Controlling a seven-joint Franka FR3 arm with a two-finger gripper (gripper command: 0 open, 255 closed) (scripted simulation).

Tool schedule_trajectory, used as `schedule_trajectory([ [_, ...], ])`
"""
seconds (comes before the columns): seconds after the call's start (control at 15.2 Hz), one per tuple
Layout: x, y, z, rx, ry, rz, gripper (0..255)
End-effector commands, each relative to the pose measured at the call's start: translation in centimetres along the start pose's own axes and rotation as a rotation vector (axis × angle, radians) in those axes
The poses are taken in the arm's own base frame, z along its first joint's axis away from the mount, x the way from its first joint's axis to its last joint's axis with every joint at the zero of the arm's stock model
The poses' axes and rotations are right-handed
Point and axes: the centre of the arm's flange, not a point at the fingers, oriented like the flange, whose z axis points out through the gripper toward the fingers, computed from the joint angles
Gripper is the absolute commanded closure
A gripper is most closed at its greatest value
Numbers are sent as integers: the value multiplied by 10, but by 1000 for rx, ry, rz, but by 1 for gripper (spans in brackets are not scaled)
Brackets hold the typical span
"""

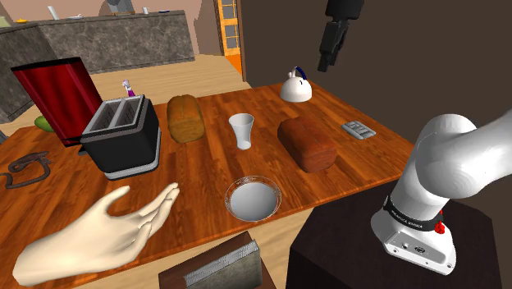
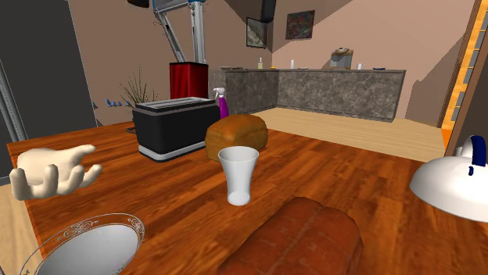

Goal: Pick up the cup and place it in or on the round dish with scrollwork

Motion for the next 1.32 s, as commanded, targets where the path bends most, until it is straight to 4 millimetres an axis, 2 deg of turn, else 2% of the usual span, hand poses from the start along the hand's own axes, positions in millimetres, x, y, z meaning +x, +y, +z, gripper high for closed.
schedule_trajectory([
  [0.0,0,0,0,0,0,0,0],
  [1.25,181,96,160,134,-13,-1,0],
])
